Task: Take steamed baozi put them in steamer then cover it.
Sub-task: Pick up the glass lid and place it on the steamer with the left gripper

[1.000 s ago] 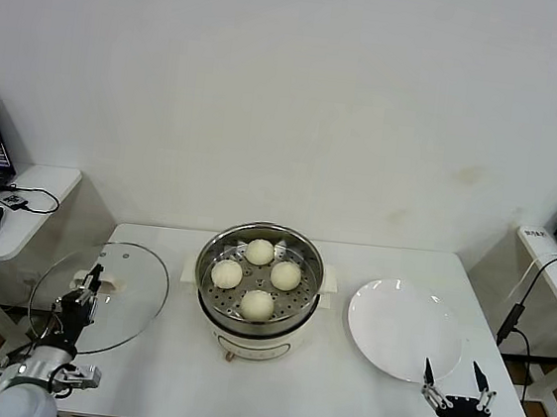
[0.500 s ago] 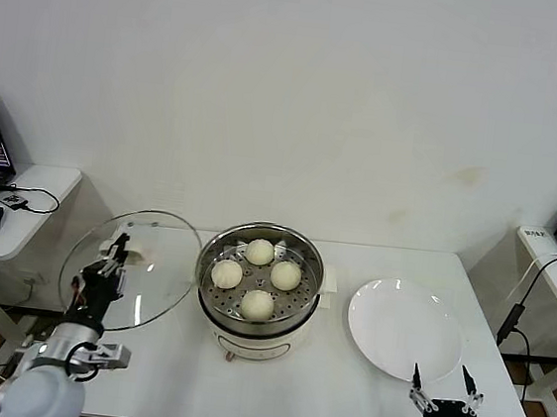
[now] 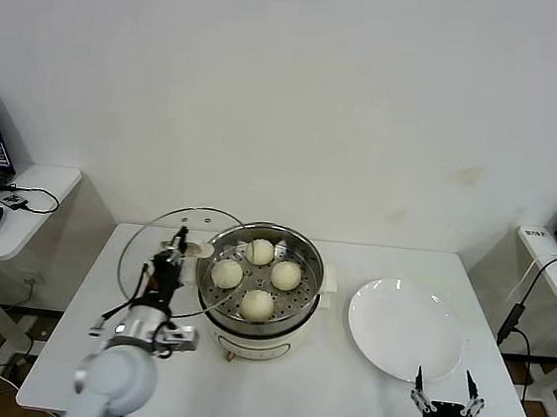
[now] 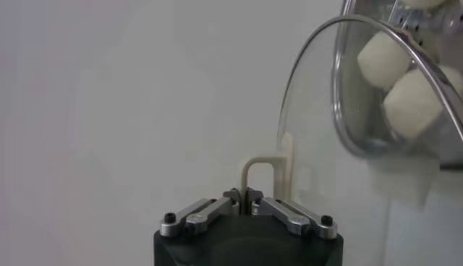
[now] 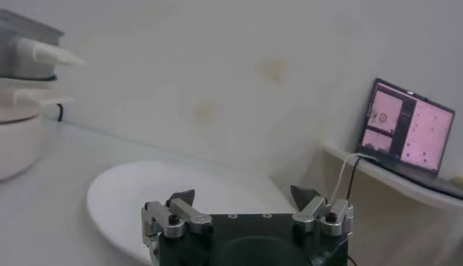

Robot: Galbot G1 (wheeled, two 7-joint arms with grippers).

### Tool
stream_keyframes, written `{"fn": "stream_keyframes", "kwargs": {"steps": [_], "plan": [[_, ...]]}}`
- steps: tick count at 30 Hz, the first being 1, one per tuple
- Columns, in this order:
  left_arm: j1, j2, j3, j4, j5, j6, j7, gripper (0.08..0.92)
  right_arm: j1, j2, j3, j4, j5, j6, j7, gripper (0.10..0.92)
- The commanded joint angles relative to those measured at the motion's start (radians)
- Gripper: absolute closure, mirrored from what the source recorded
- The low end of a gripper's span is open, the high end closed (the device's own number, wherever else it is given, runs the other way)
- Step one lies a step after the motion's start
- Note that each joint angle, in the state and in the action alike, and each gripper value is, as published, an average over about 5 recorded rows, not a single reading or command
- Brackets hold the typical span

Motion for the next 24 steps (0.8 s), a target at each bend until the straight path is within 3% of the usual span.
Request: {"fn": "stream_keyframes", "kwargs": {"steps": [1,24], "plan": [[-0.114,-0.195,0.147,0.055,0.258,0.063,0.152,0.877,0.002,0.007,-0.006,-0.019,-0.052,0.002,0.057,0.202],[-0.159,-0.291,0.210,0.171,0.370,0.052,0.166,0.877,-0.009,0.027,-0.017,-0.032,-0.100,0.011,0.057,0.203]]}}
